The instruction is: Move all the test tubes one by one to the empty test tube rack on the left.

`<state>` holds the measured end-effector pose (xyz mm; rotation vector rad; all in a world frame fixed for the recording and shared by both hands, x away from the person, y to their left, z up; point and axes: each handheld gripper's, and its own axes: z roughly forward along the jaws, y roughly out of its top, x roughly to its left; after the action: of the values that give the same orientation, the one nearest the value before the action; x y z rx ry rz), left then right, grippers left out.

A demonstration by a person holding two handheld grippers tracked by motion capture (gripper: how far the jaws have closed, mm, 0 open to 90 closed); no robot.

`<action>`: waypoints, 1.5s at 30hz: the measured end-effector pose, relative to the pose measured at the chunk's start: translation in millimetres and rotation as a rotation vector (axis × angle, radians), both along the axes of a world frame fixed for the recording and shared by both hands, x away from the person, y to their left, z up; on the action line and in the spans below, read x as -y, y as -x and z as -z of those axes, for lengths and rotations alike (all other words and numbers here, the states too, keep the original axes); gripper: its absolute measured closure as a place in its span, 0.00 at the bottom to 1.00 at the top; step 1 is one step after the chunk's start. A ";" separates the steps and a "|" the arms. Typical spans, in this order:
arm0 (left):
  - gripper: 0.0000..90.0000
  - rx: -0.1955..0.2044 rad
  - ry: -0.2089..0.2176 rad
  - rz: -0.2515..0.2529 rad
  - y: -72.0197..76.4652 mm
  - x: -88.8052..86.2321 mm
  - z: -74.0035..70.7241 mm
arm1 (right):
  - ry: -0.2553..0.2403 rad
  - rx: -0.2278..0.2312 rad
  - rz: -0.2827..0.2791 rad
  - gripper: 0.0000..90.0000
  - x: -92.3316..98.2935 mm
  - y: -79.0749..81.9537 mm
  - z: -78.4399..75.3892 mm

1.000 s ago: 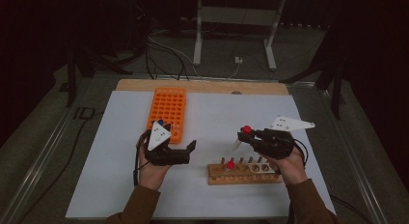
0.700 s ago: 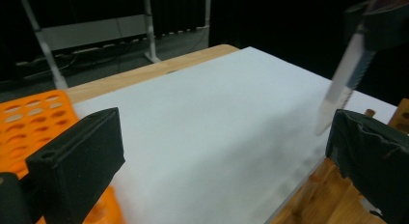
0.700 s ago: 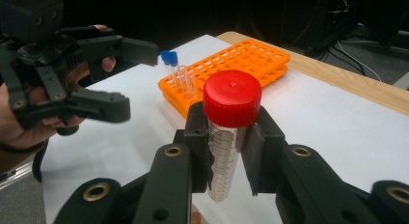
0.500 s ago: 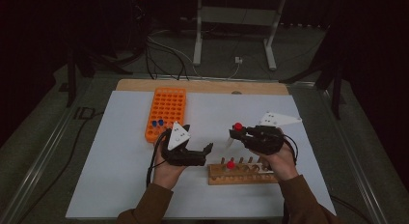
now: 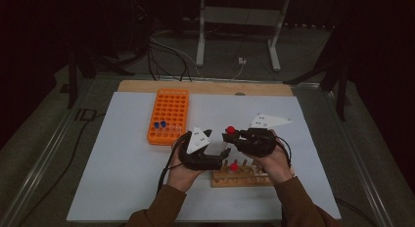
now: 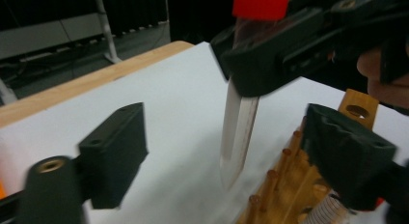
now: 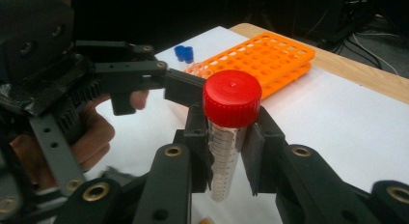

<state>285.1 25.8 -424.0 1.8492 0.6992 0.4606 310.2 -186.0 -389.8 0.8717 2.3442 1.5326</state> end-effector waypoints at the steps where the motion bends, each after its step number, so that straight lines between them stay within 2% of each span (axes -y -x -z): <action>1: 0.27 0.003 0.002 -0.001 0.1 1.0 0.2 | 0.003 0.001 -0.004 0.83 -1.4 0.2 0.5; 8: 0.64 -0.002 -0.001 0.033 0.5 3.1 2.0 | 0.005 -0.002 -0.018 0.83 -6.9 1.0 1.2; 13: 0.82 -0.025 -0.013 0.054 -1.1 3.2 4.2 | 0.010 -0.002 -0.030 0.83 -9.0 1.7 2.0; 17: 0.84 -0.017 -0.014 0.058 -0.5 2.4 3.8 | 0.009 0.001 -0.034 0.82 -8.6 2.0 1.8; 23: 0.84 -0.025 0.000 0.024 -3.8 -3.8 4.7 | -0.038 0.012 -0.025 0.55 -2.6 3.3 -1.2; 28: 0.84 -0.027 0.019 -0.008 -6.0 -14.5 4.3 | -0.060 0.017 0.022 0.32 5.8 3.2 -1.6; 36: 0.84 -0.020 0.032 -0.049 -6.2 -32.6 1.8 | -0.041 0.040 0.087 0.09 19.7 7.3 6.3; 38: 0.84 -0.015 0.041 -0.057 -6.1 -37.7 1.2 | -0.035 0.042 0.102 0.05 22.7 8.1 8.4; 42: 0.84 -0.007 0.052 -0.074 -6.7 -48.6 0.7 | -0.010 0.065 0.132 0.03 26.8 11.4 10.4; 45: 0.84 -0.002 0.051 -0.092 -7.1 -57.0 0.5 | -0.013 0.075 0.147 0.02 31.1 13.9 10.8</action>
<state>292.2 82.7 -424.5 1.7756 0.7927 0.4957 296.4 -217.1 -400.6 0.9501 2.1688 1.4966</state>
